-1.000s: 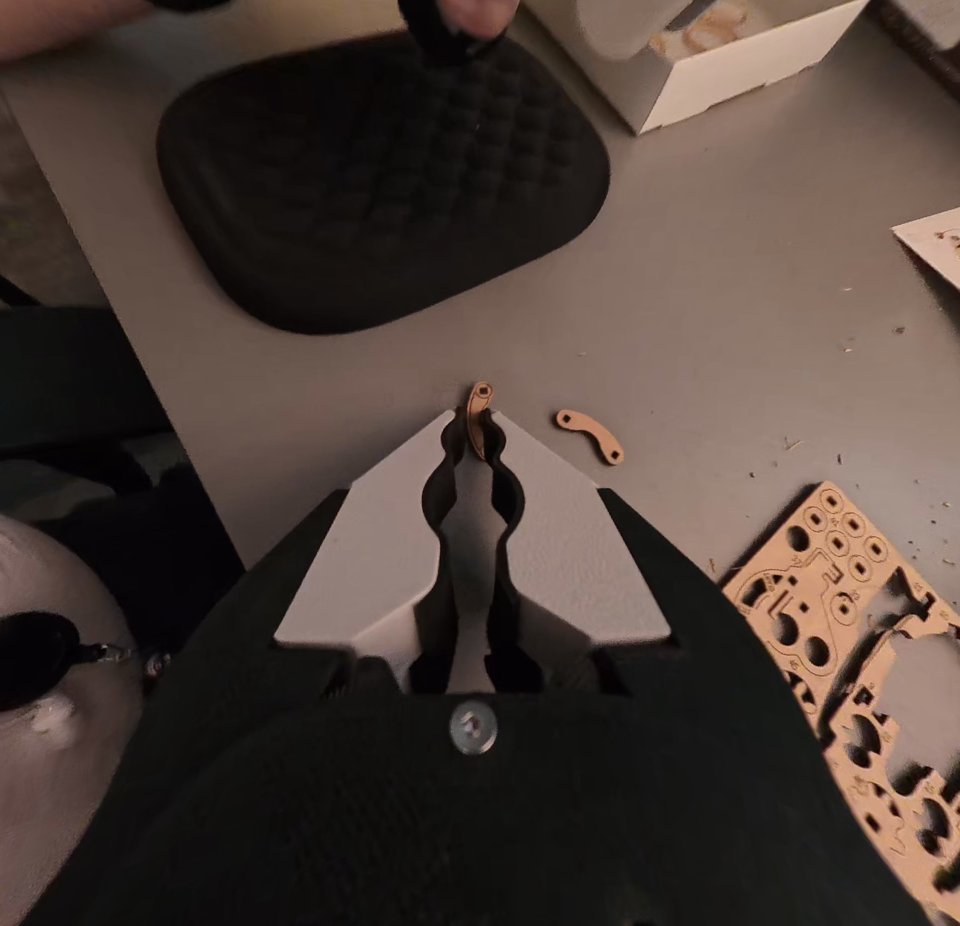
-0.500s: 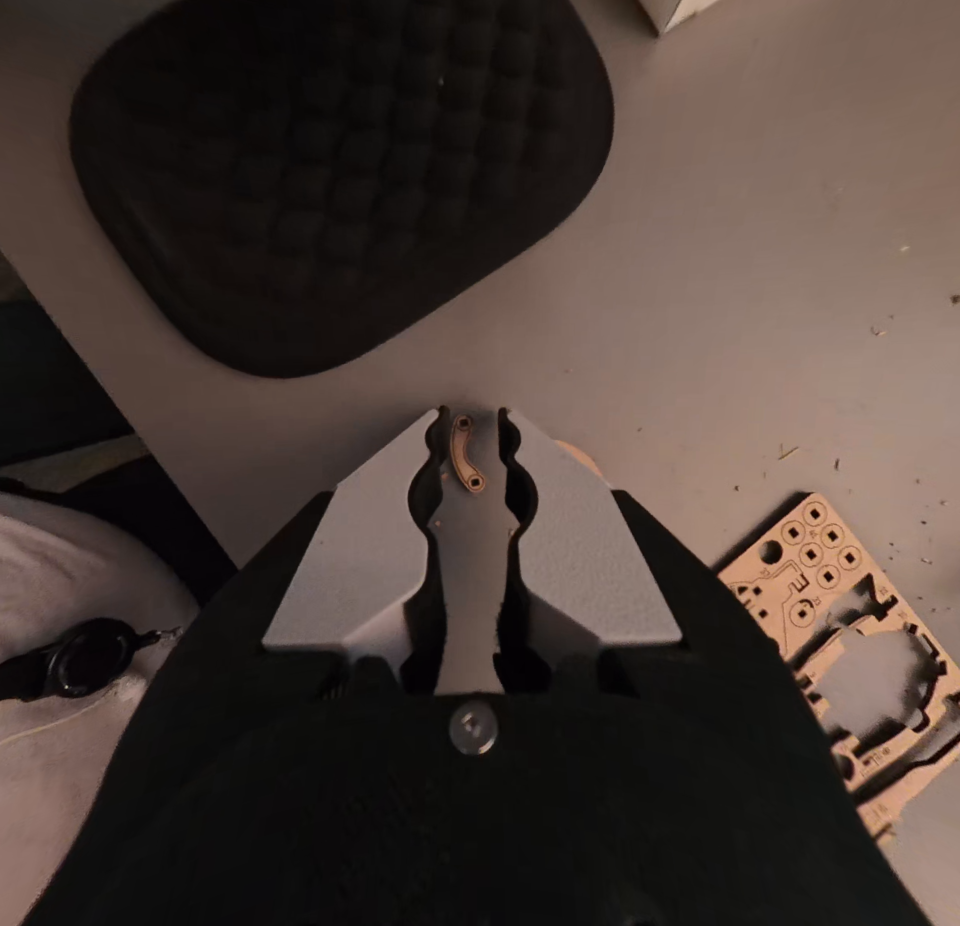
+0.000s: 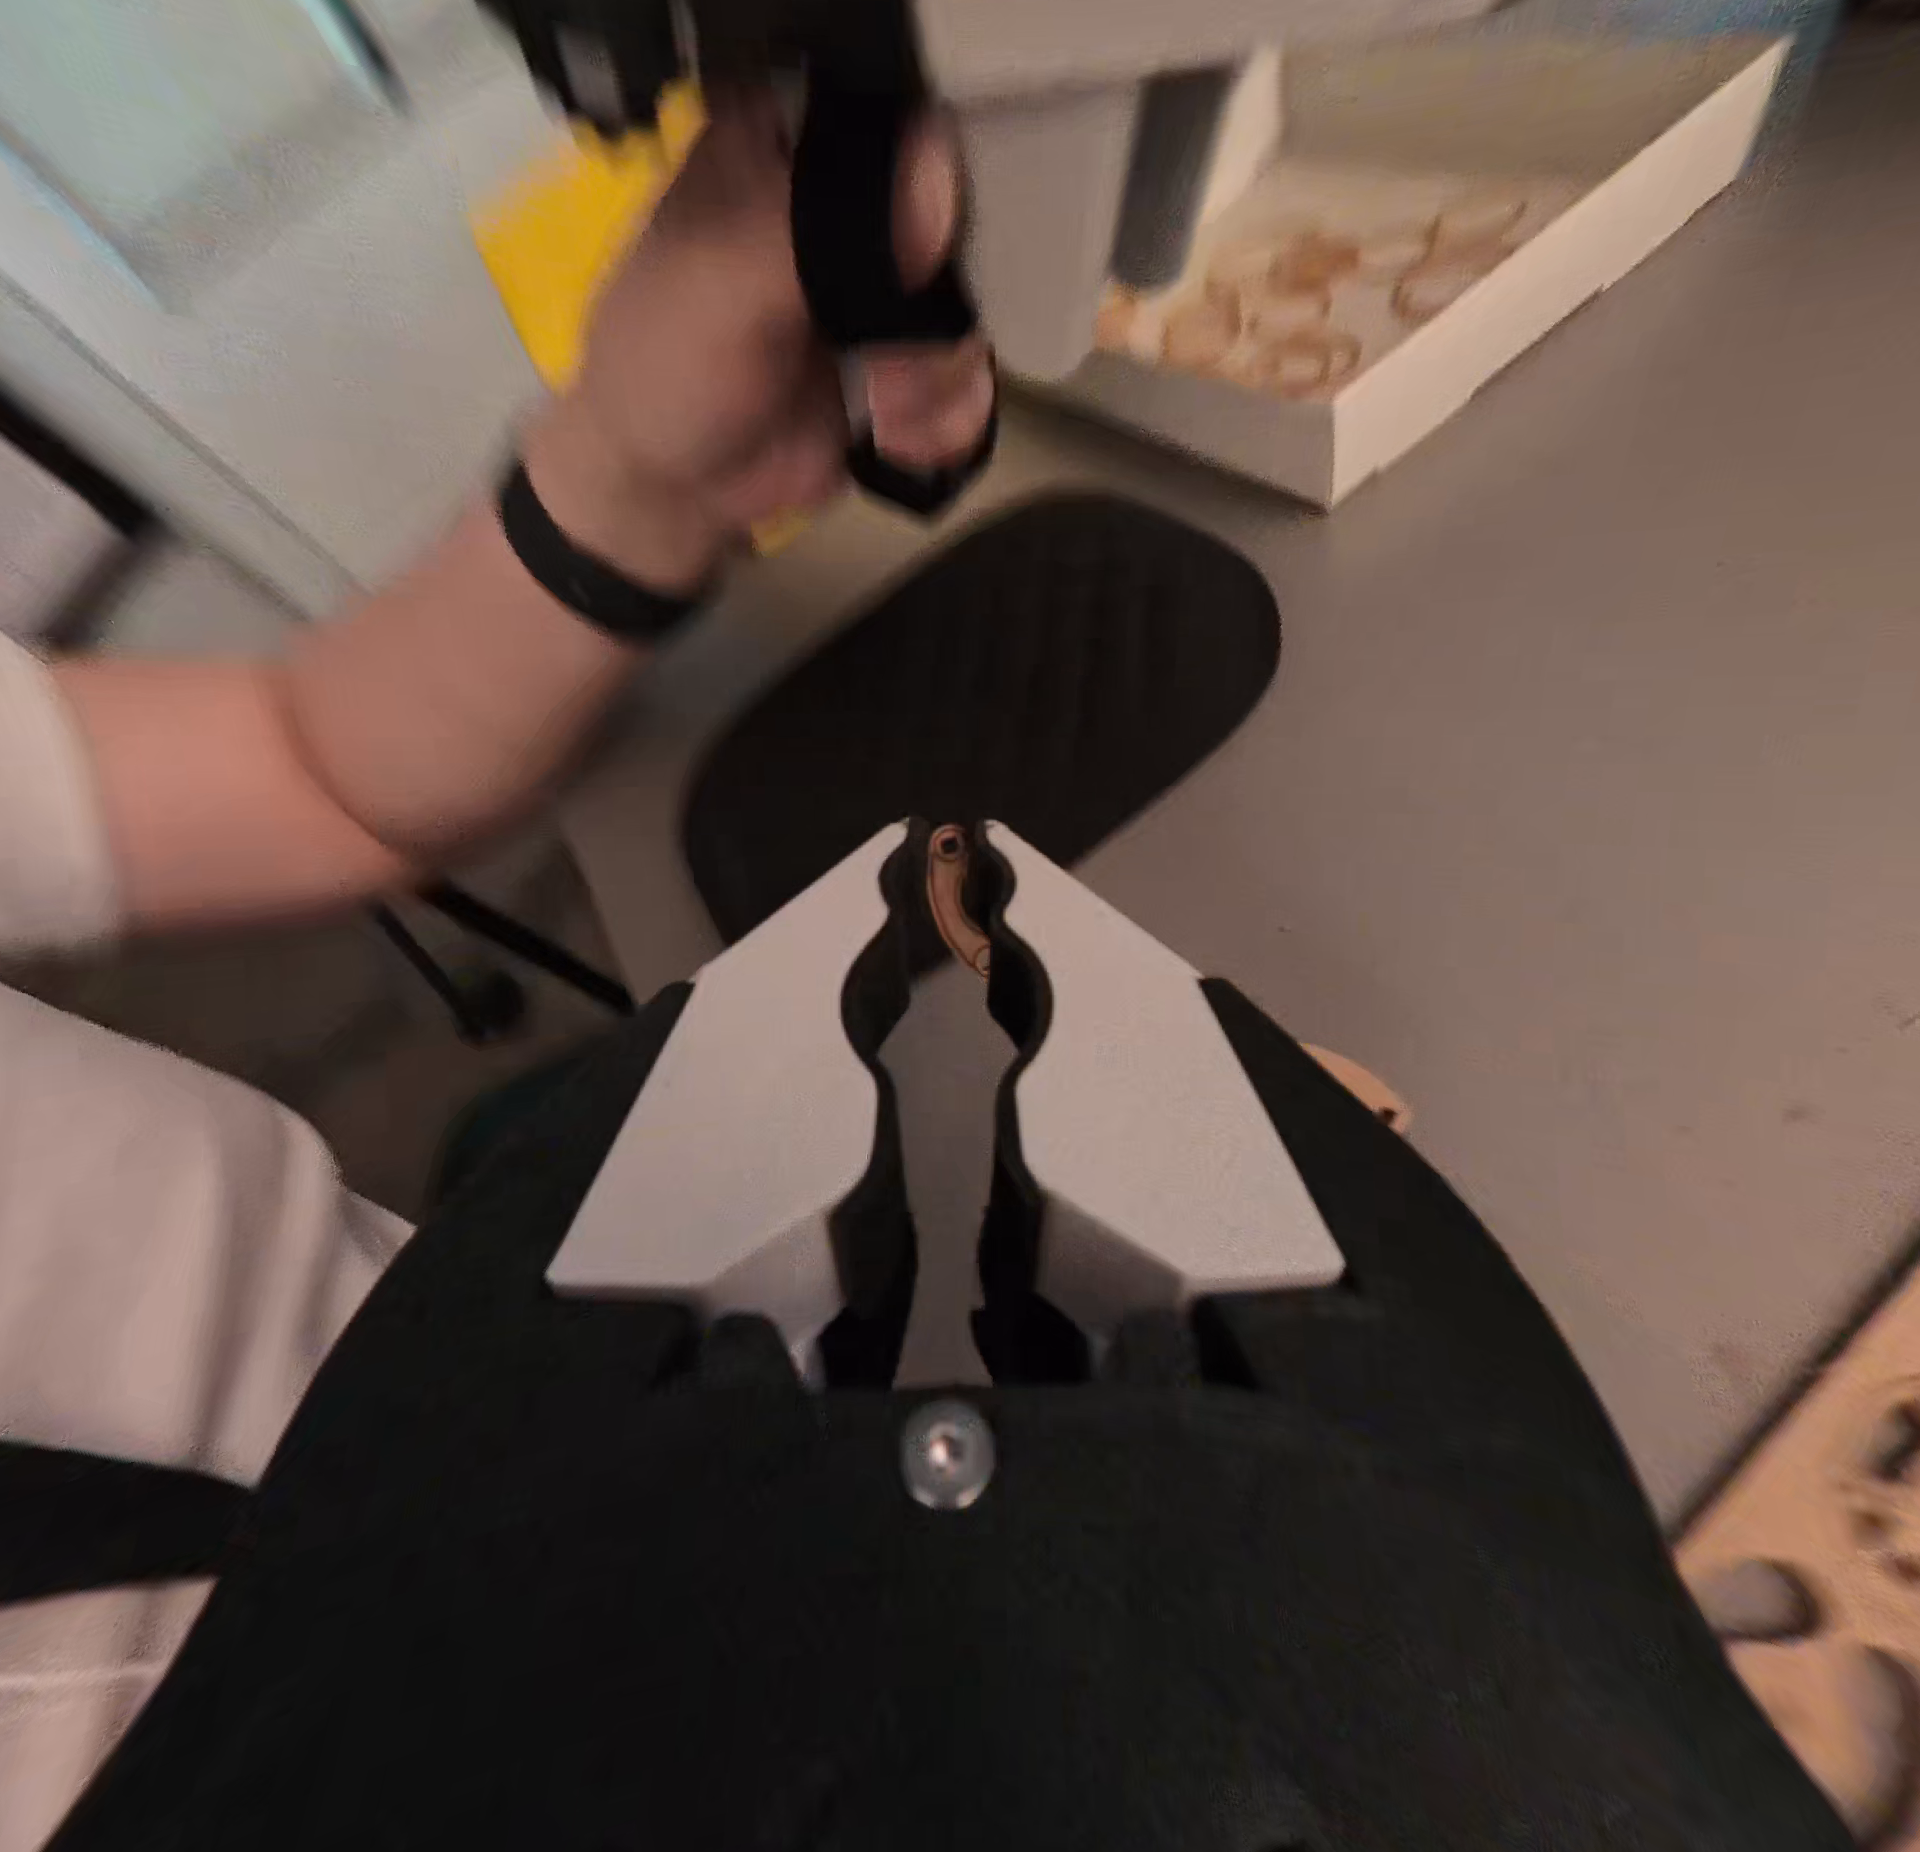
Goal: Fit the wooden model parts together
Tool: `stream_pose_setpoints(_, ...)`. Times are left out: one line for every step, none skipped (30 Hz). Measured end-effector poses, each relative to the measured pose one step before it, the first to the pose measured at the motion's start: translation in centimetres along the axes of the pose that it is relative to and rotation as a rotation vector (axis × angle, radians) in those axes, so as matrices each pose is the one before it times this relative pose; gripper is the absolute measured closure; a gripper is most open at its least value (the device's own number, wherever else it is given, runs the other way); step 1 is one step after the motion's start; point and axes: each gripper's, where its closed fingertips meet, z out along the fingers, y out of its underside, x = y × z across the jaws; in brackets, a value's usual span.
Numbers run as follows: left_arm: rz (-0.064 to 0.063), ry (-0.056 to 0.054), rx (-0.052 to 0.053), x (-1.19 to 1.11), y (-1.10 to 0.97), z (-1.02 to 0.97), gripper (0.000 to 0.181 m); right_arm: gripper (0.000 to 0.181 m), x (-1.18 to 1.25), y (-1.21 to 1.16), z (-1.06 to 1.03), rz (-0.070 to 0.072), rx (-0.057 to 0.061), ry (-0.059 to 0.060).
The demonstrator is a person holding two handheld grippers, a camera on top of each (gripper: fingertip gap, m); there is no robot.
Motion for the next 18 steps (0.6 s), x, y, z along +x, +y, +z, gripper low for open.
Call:
stream_pose_setpoints(-0.0006,-0.0006,0.0,-0.015,-0.003,0.009,0.178,0.176,-0.059,-0.627,-0.766,0.1067,0.1025,-0.0428)
stream_pose_setpoints(-0.0002,0.0002,-0.0005,0.021,0.025,0.021,0.178,0.176,0.15,-0.164,-0.681,0.1105,0.061,-0.0284)
stream_pose_setpoints(0.0007,0.0013,-0.0015,0.064,0.046,0.059,0.178,0.176,0.304,0.168,-0.584,0.0959,0.0299,-0.0117)
stream_pose_setpoints(0.0019,0.0024,-0.0033,0.097,0.089,0.081,0.178,0.176,0.25,0.341,-0.5,0.0712,0.0183,-0.0012)
stream_pose_setpoints(0.0035,0.0027,-0.0051,0.116,0.11,0.102,0.178,0.177,0.14,0.285,-0.429,0.0438,0.0271,0.0042)
stream_pose_setpoints(0.0049,0.0016,-0.0056,0.12,0.128,0.104,0.178,0.176,0.178,0.282,-0.379,0.0298,0.0321,0.0175)
stream_pose_setpoints(0.0046,0.0016,-0.0057,0.101,0.126,0.111,0.178,0.176,0.007,0.162,-0.31,0.0274,0.0402,0.0112)
stream_pose_setpoints(0.0033,0.0019,-0.005,0.096,0.124,0.106,0.178,0.176,-0.003,0.236,-0.272,0.0293,0.034,0.0096)
stream_pose_setpoints(0.0024,0.0017,-0.0043,0.082,0.106,0.088,0.178,0.176,-0.044,0.308,-0.248,0.0248,0.0304,0.0021)
stream_pose_setpoints(0.0015,0.0012,-0.003,0.064,0.081,0.073,0.178,0.176,0.127,0.379,-0.272,0.0203,0.0282,0.0066)
stream_pose_setpoints(0.0003,0.0016,-0.0018,0.061,0.056,0.059,0.178,0.176,0.545,0.507,-0.279,0.0098,0.0223,0.0246)
stream_pose_setpoints(-0.0009,0.0026,-0.0016,0.065,0.044,0.046,0.178,0.176,0.566,0.497,-0.279,0.0128,0.0203,0.018)
stream_pose_setpoints(-0.0008,0.0024,-0.0012,0.062,0.04,0.04,0.178,0.176,0.106,0.221,-0.271,0.022,0.0272,-0.0137)
stream_pose_setpoints(0.0009,0.0025,-0.0005,0.093,0.014,0.037,0.178,0.177,-0.318,-0.172,-0.287,0.0199,0.0342,-0.0319)
stream_pose_setpoints(0.0029,0.001,-0.0021,0.067,0.035,0.036,0.178,0.177,-0.218,-0.305,-0.265,0.0071,0.0255,-0.0149)
stream_pose_setpoints(0.0033,0.0008,-0.003,0.068,0.054,0.053,0.178,0.177,-0.389,-0.367,-0.168,-0.0058,0.0227,-0.0246)
stream_pose_setpoints(0.0014,0.0029,-0.0019,0.111,0.048,0.062,0.178,0.177,-0.211,-0.118,0.004,-0.0094,0.0056,-0.0113)
stream_pose_setpoints(0.0006,0.0033,-0.0019,0.101,0.046,0.069,0.178,0.177,-0.154,0.222,0.193,-0.0138,-0.0167,-0.0075)
